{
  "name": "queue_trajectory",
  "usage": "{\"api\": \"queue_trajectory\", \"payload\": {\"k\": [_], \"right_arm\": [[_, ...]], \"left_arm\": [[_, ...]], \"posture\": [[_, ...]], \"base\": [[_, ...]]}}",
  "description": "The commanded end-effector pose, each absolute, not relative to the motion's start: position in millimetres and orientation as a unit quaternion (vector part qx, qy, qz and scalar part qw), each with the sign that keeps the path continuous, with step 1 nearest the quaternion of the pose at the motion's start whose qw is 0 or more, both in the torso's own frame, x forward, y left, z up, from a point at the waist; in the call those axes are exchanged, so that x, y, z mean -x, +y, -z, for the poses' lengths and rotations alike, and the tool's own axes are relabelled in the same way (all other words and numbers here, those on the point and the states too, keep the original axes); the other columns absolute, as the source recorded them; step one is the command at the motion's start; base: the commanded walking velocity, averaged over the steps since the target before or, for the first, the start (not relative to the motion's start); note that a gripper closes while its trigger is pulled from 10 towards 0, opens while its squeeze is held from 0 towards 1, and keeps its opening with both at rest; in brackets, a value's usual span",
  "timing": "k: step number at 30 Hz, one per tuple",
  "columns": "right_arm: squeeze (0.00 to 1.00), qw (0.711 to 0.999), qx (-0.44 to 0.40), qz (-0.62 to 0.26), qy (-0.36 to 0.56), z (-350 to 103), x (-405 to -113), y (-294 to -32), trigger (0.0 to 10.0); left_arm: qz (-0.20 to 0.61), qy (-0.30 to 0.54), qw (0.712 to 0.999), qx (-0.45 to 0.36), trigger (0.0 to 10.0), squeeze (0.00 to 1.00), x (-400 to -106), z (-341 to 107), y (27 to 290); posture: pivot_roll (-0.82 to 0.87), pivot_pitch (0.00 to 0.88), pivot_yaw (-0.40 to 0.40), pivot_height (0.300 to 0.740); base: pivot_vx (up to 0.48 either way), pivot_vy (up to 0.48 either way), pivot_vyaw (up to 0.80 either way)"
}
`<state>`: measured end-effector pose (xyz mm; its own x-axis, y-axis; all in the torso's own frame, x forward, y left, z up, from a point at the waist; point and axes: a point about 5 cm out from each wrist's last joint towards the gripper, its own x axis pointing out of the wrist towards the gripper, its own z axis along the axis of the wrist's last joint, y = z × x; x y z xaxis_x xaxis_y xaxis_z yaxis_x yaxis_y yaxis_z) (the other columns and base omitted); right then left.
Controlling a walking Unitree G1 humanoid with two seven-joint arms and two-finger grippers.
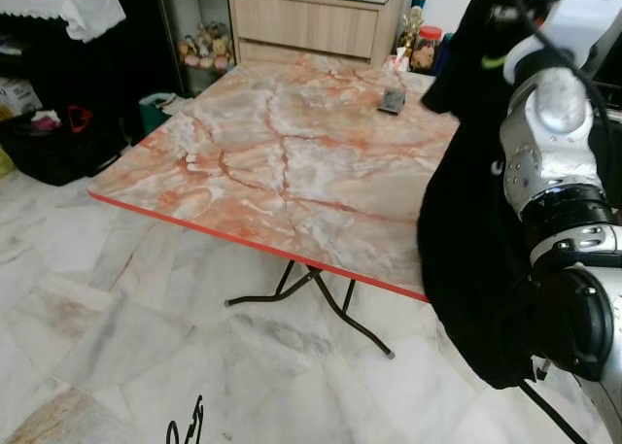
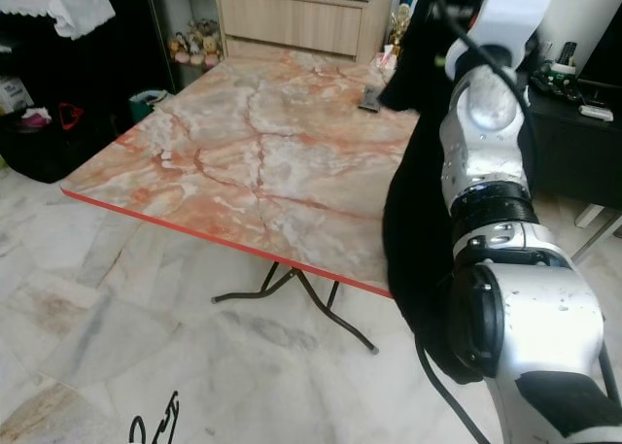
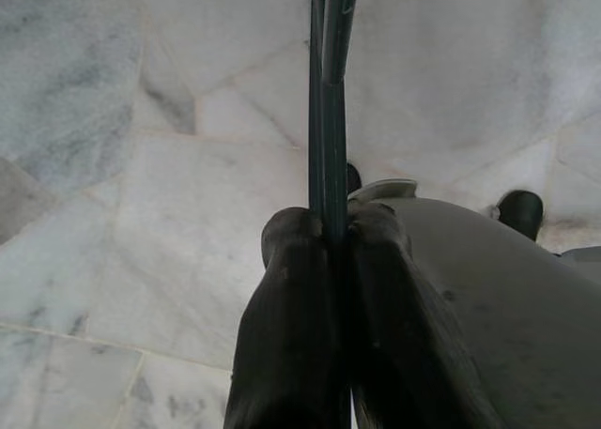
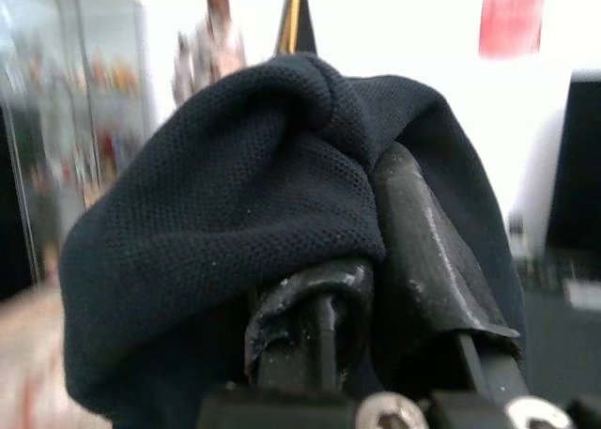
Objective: Hang hanger
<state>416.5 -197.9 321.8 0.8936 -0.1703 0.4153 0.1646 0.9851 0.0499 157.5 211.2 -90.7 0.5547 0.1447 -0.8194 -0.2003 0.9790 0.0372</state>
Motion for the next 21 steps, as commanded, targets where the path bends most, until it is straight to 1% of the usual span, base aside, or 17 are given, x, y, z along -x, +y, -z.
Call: {"api": "queue_trajectory", "payload": {"k": [1,4,8,13,17,18,19,20,21], "right_arm": [[0.0,0.989,-0.025,0.109,-0.096,-256.7,-418.3,-203.3,10.0],[0.0,0.989,-0.026,0.124,-0.07,-237.7,-415.5,-207.7,10.0],[0.0,0.985,-0.028,0.17,-0.015,-195.3,-404.0,-222.3,10.0],[0.0,0.988,-0.03,0.149,-0.006,-171.0,-396.5,-214.3,10.0],[0.0,0.989,-0.013,0.147,-0.002,-154.1,-387.3,-214.3,10.0],[0.08,0.989,-0.016,0.146,0.005,-147.0,-384.0,-214.8,10.0],[0.08,0.989,-0.016,0.146,0.005,-147.0,-384.0,-214.8,10.0],[0.82,0.989,-0.018,0.149,0.009,-144.2,-382.5,-215.2,10.0],[1.0,0.988,-0.025,0.153,0.012,-139.1,-379.5,-216.1,10.0]], "left_arm": [[-0.088,0.487,0.868,0.039,10.0,0.0,-146.7,96.7,205.1],[-0.084,0.489,0.867,0.039,10.0,0.0,-146.3,97.2,203.4],[-0.075,0.494,0.865,0.04,10.0,0.0,-144.8,98.5,199.3],[-0.075,0.498,0.863,0.041,10.0,0.0,-143.5,99.3,197.9],[-0.075,0.496,0.864,0.042,10.0,0.0,-147.3,98.5,194.1],[-0.072,0.495,0.865,0.041,10.0,0.0,-150.6,97.8,191.4],[-0.072,0.495,0.865,0.041,10.0,0.0,-150.6,97.8,191.4],[-0.071,0.495,0.865,0.041,10.0,0.0,-151.9,97.5,190.4],[-0.07,0.494,0.866,0.041,10.0,0.0,-153.9,97.0,188.3]], "posture": [[0.08,0.111,-0.037,0.74],[0.08,0.116,-0.035,0.74],[0.08,0.132,-0.032,0.74],[0.08,0.145,-0.035,0.74],[0.08,0.151,-0.035,0.74],[0.07,0.154,-0.035,0.74],[0.07,0.154,-0.035,0.74],[0.07,0.155,-0.035,0.74],[0.08,0.158,-0.037,0.74]], "base": [[0.0,0.0,0.0],[0.0,0.0,0.0],[0.0,0.0,0.0],[0.0,0.0,0.0],[0.0,0.0,0.0],[0.0,0.0,0.0],[0.0,0.0,0.0],[0.0,0.0,0.0],[0.0,0.0,0.0]]}}
